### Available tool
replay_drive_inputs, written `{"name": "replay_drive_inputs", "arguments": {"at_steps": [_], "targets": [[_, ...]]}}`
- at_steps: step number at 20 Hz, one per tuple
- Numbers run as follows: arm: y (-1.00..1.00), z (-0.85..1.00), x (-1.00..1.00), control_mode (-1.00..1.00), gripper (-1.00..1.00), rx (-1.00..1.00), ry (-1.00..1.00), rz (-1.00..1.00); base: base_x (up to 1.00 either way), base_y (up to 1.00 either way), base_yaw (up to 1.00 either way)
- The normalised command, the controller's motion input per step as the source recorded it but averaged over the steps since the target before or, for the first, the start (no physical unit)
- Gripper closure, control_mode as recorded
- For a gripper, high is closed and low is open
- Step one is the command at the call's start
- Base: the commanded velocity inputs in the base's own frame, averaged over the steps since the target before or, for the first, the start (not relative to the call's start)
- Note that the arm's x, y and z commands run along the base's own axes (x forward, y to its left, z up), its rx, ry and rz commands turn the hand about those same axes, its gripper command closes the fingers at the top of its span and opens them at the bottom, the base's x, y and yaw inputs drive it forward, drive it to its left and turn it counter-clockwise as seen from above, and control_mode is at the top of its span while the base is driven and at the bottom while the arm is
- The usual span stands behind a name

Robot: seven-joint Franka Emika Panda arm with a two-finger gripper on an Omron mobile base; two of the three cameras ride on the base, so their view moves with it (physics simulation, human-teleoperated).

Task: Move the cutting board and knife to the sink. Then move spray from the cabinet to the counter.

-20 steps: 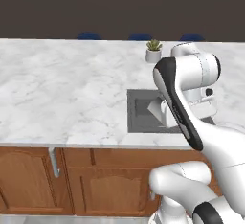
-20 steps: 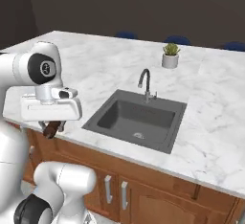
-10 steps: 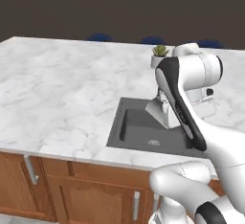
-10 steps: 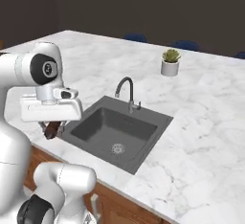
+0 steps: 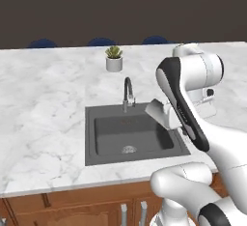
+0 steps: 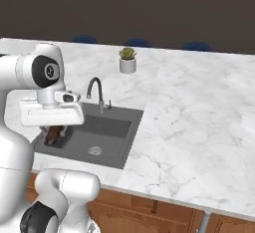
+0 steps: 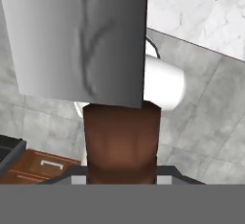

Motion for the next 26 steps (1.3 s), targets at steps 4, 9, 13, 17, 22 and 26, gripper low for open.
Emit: {"name": "replay_drive_inputs", "arguments": {"at_steps": [4,9,13,17,22,26], "targets": [[0.00,0.00,0.00,1.00,1.00,0.00,0.00,0.00,0.05,0.00,-0.45],[-0.02,-0.02,0.02,-1.00,1.00,0.00,0.01,0.00,0.19,0.00,-0.06],[0.00,-0.52,0.34,-1.00,1.00,-0.02,0.08,0.36,0.00,0.00,0.00],[0.00,-0.73,0.55,-1.00,1.00,0.00,0.01,0.77,0.00,0.00,0.00],[0.00,-0.23,0.62,-1.00,1.00,0.05,0.00,0.60,0.00,0.00,0.00],[0.05,-0.22,0.84,-1.00,1.00,0.14,0.00,0.36,0.00,0.00,0.00]]}}
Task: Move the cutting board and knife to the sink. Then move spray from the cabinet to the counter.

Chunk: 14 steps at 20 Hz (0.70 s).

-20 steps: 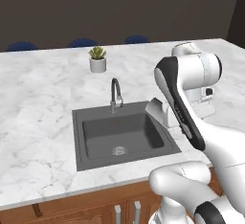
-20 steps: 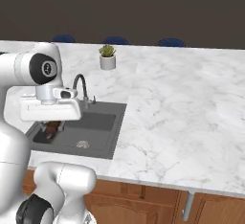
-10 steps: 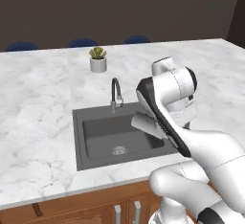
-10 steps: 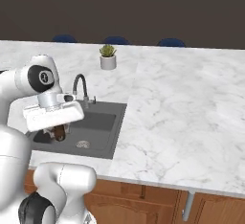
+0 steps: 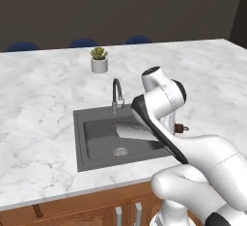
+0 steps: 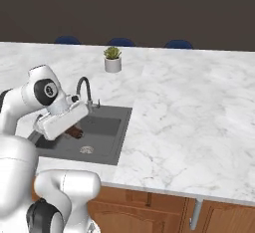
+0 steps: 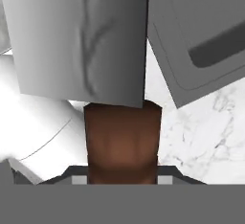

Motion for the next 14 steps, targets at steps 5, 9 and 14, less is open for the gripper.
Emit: {"name": "replay_drive_inputs", "arguments": {"at_steps": [5,9,14], "targets": [[0.03,-0.32,0.78,-1.00,1.00,0.26,0.00,0.28,0.00,0.00,0.00],[0.12,-0.72,0.60,-1.00,1.00,0.24,0.00,0.18,0.00,0.00,0.00],[0.11,-0.76,0.57,-1.00,1.00,0.14,0.00,0.06,0.00,0.00,0.00]]}}
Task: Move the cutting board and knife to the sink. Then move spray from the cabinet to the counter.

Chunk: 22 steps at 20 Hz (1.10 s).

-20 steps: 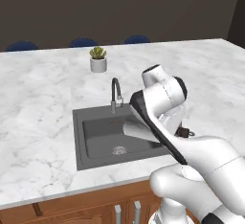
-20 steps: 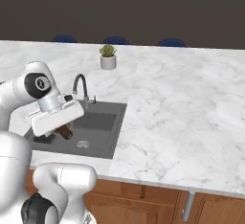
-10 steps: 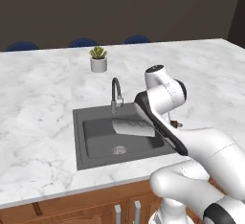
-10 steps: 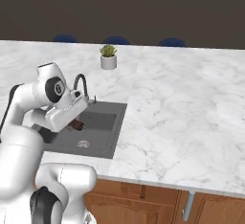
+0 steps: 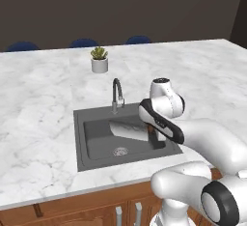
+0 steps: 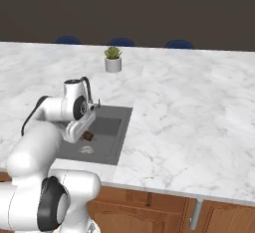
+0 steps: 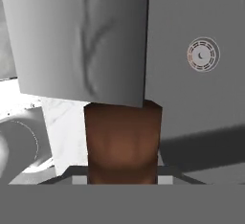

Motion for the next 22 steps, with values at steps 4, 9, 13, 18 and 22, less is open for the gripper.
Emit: {"name": "replay_drive_inputs", "arguments": {"at_steps": [4,9,13,18,22], "targets": [[0.00,-0.39,0.63,-1.00,1.00,0.03,0.00,0.06,0.00,0.00,0.00],[0.00,-0.44,0.60,-1.00,1.00,0.00,0.00,0.07,0.00,0.00,0.00],[0.00,-0.45,0.60,-1.00,1.00,0.01,0.00,0.08,0.00,0.00,0.00],[0.00,-0.36,0.55,-1.00,1.00,0.05,0.00,0.07,0.00,0.00,0.00],[0.00,-0.35,0.42,-1.00,1.00,0.04,-0.01,0.03,0.00,0.00,0.00]]}}
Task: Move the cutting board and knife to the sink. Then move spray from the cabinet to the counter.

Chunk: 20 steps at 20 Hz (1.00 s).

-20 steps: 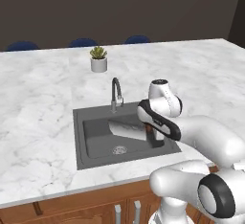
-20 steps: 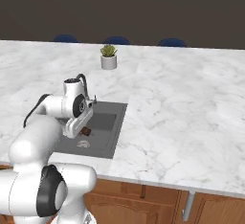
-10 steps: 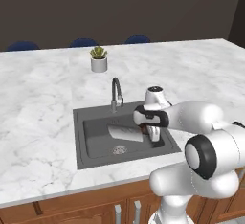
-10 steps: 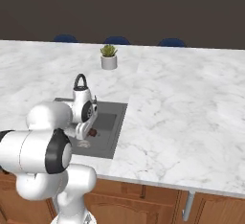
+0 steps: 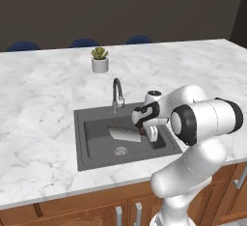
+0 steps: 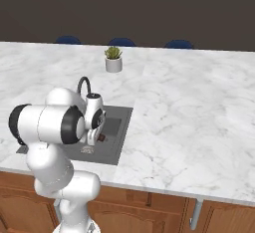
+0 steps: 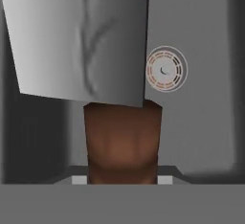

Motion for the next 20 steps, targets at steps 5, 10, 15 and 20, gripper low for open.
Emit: {"name": "replay_drive_inputs", "arguments": {"at_steps": [5,10,15,20], "targets": [[0.00,-0.43,0.11,-1.00,1.00,0.00,-0.09,0.01,0.00,0.00,0.00],[0.00,-0.35,0.33,-1.00,1.00,0.00,-0.05,0.00,0.00,0.00,0.00],[0.00,-0.21,0.57,-1.00,1.00,0.00,0.00,0.00,0.00,0.00,0.00],[0.00,-0.22,0.57,-1.00,1.00,0.00,0.00,0.00,0.00,0.00,0.00]]}}
